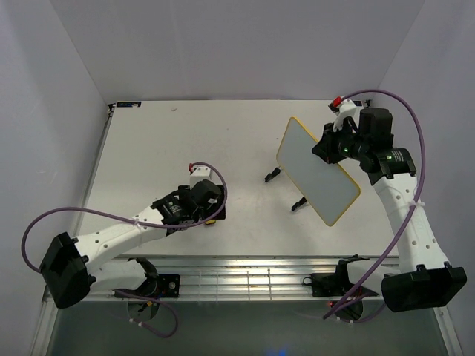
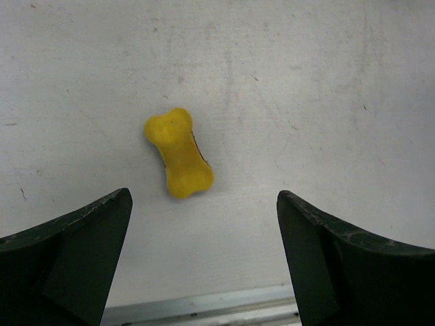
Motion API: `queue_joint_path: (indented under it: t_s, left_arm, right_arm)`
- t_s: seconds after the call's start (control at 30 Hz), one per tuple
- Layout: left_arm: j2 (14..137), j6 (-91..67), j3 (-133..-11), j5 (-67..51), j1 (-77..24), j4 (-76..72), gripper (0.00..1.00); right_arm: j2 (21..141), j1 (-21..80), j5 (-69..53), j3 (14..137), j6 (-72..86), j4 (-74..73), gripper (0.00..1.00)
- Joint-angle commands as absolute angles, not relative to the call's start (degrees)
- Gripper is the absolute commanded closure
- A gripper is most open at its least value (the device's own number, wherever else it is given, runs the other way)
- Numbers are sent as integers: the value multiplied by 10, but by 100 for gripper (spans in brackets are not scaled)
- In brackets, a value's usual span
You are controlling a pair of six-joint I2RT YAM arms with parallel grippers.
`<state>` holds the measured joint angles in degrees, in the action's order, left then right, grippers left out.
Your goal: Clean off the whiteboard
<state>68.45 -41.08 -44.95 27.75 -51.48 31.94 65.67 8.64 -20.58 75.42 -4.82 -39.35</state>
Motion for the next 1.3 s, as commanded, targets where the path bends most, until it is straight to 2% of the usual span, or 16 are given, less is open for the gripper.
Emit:
queue_joint_path:
  t_s: [0.0,0.13,0.27,0.43,0.63,1.2,1.23,1.27]
  left_arm:
    - [639,-358,-478,186,-515,369,2]
    - [596,-325,-501,101,-515,403,2]
    - [537,-299,-485,126,-516,423,2]
    - [486,-286,-456,132,-516,375,2]
    - [490,-285,-450,126,-516,374,2]
    - [487,-283,-445,115,-516,370,2]
    - [488,-283,-445,114,-516,369,2]
    - [489,-283,-445,113,-516,370,2]
  right_arm:
    - [659,84,-253,759,-67,-310,92]
    - [678,83,-263,742,-76,-272,92]
    - [696,83,-289,719,-114,-237,92]
    - [738,78,-329,729,-136,-236,92]
    - [776,74,-364,730,-146,-227,92]
    - [805,64,-346,674,-145,-193,91]
    - [809,64,-345,672,-146,-192,90]
    - [810,64,-345,670,-147,-192,83]
